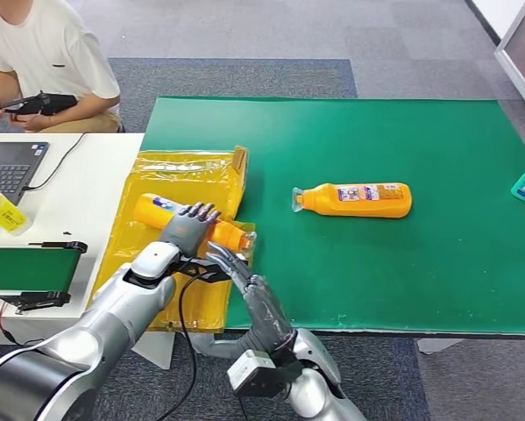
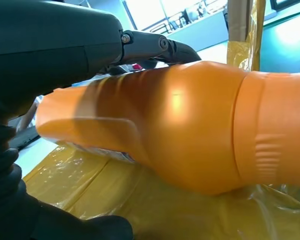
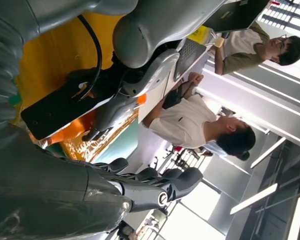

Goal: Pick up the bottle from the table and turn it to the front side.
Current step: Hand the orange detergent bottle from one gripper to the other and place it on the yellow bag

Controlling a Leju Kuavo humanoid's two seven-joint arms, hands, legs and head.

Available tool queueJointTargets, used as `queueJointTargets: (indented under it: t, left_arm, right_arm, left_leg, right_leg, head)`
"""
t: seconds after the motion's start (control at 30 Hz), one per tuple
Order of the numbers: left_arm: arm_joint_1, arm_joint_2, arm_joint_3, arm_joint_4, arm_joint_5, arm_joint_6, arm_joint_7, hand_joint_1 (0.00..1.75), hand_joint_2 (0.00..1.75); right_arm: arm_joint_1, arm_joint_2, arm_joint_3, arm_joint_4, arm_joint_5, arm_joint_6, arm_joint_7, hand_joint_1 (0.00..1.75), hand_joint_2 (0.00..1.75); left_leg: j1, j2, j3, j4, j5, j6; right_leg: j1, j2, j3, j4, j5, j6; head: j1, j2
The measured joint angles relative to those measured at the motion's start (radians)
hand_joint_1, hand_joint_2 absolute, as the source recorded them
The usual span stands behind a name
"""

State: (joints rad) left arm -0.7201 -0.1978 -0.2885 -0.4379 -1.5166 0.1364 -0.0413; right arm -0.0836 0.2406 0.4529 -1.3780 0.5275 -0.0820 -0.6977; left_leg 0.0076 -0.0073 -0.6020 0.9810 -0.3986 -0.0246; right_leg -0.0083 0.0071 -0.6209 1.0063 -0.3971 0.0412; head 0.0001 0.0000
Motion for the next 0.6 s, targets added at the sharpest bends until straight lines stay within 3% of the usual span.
queueJointTargets:
  t: [0.6]
  left_arm:
    - [0.000, 0.001, 0.056, 0.001, 0.054, 0.020, -0.033, 0.00, 1.75]
  right_arm:
    - [0.006, -0.001, -0.008, 0.000, 0.003, 0.007, 0.000, 0.00, 1.75]
  left_leg:
    - [0.000, 0.000, 0.000, 0.000, 0.000, 0.000]
  right_leg:
    - [0.000, 0.000, 0.000, 0.000, 0.000, 0.000]
  head:
    - [0.000, 0.000]
